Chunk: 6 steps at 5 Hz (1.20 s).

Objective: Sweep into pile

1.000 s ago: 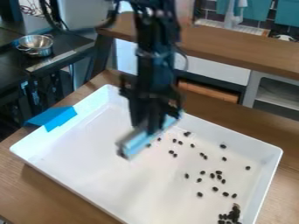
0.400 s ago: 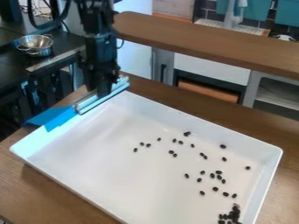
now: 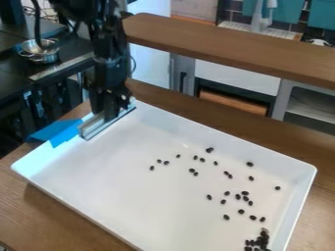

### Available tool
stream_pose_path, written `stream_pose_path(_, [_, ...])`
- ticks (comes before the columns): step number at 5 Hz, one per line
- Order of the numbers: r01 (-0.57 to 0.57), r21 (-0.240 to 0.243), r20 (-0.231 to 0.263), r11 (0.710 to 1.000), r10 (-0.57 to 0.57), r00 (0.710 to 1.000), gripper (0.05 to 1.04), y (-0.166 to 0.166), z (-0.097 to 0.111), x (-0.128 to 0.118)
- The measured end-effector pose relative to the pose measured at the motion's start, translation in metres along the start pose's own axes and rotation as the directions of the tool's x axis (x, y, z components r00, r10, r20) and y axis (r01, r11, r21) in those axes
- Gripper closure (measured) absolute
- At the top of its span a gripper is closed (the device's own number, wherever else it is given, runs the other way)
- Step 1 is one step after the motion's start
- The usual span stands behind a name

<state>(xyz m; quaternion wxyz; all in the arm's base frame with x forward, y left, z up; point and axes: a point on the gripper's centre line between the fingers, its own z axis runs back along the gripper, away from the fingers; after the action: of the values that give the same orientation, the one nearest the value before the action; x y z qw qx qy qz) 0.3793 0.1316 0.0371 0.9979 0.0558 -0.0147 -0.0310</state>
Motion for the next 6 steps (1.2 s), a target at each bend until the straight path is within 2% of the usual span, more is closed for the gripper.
stream_pose_path(2, [-0.027,0.025,-0.003,0.999,0.027,1.000,0.745,-0.028,-0.020,0.001])
stream_pose_path(3, [-0.043,0.026,-0.024,0.999,0.043,0.999,0.745,-0.041,-0.029,0.001])
stream_pose_path(6, [-0.053,0.011,-0.038,0.999,0.053,0.998,0.745,-0.085,-0.027,0.004])
